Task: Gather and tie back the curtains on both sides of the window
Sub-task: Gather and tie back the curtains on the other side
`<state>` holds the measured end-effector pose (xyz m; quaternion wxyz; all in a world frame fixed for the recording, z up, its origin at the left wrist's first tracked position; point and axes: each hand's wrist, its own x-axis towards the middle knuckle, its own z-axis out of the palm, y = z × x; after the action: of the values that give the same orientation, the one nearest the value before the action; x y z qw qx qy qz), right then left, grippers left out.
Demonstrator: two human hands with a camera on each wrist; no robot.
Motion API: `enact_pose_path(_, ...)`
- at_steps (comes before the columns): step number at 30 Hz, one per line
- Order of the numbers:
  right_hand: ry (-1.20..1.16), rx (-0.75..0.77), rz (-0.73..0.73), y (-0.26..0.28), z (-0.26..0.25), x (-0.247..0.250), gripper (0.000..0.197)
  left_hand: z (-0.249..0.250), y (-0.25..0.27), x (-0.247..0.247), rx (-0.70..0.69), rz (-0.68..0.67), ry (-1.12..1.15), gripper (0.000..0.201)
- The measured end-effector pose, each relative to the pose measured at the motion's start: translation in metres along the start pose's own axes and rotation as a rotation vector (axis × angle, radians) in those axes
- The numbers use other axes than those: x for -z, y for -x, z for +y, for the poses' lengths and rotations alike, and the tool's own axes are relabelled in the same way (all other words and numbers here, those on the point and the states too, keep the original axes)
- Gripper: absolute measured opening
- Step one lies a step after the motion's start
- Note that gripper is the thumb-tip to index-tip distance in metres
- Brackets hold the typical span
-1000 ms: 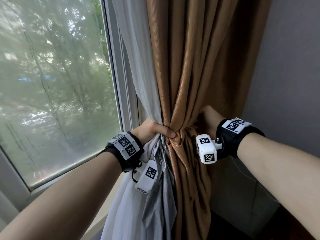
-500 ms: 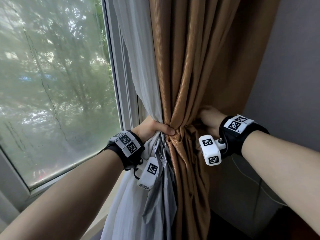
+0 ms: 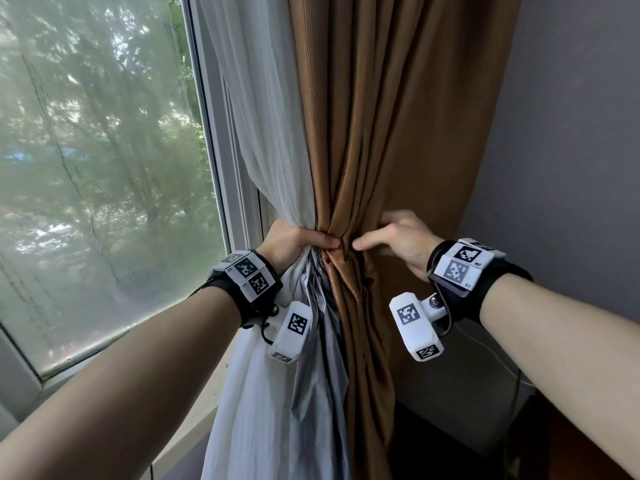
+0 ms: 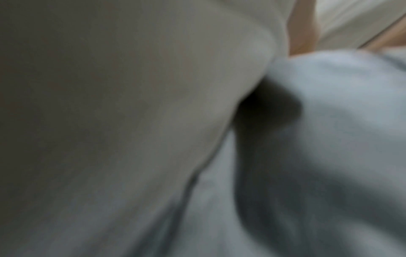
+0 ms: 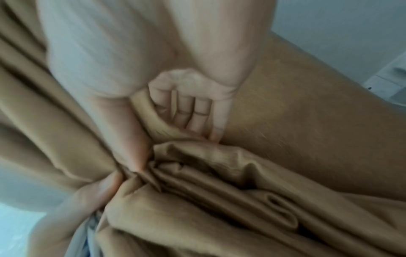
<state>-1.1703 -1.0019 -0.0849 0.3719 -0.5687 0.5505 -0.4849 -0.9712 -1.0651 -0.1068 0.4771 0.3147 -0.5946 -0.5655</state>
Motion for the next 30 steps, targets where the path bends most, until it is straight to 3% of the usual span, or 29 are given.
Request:
enact_pose_path(2, 0.070, 0.033, 0.047, -0.001, 0.001, -0.003, 0.033, 0.001, 0.001, -0.005, -0.011, -0.003, 0.011, 0.070)
enact_pose_path(7, 0.224, 0.092, 0.158, -0.003, 0.006, -0.011, 0.024, 0.001, 0.007, -0.019, 0.015, -0.018, 0.030, 0.083)
enact_pose_path(13, 0.145, 0.083, 0.108, 0.002, 0.012, -0.010, 0.032, 0.007, 0.016, -0.026, 0.142, -0.158, 0.077, 0.067)
enact_pose_path(18, 0.081, 0.035, 0.039, 0.003, 0.010, -0.001, 0.035, 0.008, 0.015, -0.030, 0.181, -0.170, 0.011, 0.081)
enact_pose_path(24, 0.022, 0.043, -0.028, 0.006, 0.011, -0.003, 0.040, 0.004, 0.003, -0.031, 0.126, -0.094, -0.042, 0.083)
enact_pose_path(30, 0.090, 0.039, 0.029, 0.000, 0.008, 0.010, 0.033, 0.006, -0.001, -0.035, 0.103, -0.020, -0.120, 0.084)
